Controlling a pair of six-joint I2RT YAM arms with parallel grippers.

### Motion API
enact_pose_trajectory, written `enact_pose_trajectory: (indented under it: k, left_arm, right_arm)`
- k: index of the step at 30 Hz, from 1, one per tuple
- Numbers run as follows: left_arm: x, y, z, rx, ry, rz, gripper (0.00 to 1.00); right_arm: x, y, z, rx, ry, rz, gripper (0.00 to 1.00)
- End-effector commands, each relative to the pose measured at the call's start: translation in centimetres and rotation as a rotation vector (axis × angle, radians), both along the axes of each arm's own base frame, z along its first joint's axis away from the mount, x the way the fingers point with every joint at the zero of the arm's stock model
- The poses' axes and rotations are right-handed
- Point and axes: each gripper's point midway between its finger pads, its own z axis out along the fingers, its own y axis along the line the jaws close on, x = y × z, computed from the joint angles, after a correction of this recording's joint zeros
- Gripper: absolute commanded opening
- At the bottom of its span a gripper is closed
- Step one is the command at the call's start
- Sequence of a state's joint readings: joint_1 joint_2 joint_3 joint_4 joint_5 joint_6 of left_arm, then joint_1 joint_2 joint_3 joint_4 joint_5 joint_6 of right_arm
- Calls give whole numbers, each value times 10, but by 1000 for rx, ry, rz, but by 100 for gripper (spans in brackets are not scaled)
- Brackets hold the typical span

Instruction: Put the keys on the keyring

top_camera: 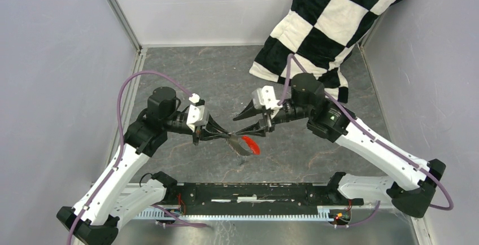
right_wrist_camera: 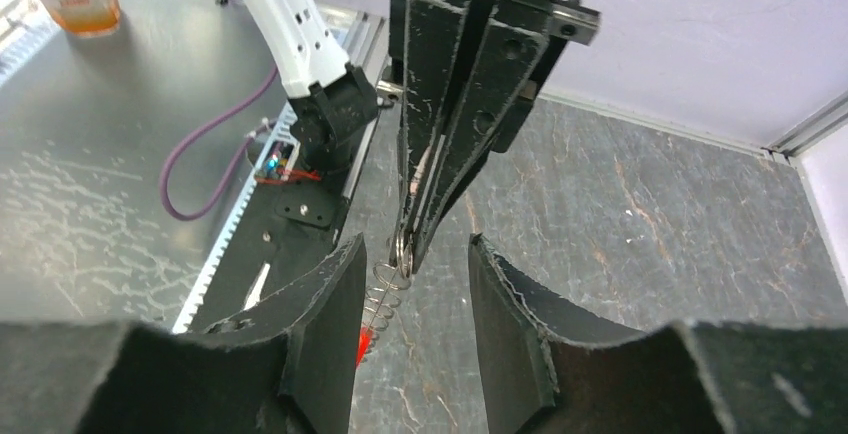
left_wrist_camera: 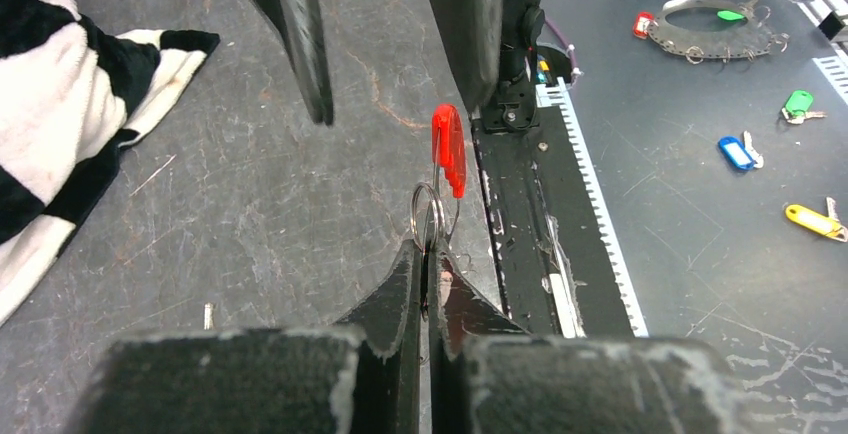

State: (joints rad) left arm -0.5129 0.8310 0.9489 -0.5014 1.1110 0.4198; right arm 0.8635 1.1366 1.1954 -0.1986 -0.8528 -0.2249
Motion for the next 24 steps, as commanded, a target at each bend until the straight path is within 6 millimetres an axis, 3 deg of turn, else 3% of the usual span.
enact_pose_trajectory:
  k: [1, 10, 18, 24]
  left_arm:
    - [-12, 0, 7, -24, 43, -44, 2]
    - [-18, 1, 5, -27, 56, -56, 2]
    - [-23, 3, 4, -35, 42, -76, 2]
    - [-27, 4, 2, -37, 36, -92, 2]
  right_arm:
    - [1, 5, -17, -139, -125, -11, 47]
    - [1, 17, -24, -219, -166, -14, 42]
    - [-1, 22, -21, -210, -141, 1, 22]
    - [-3, 25, -23, -201, -114, 11, 25]
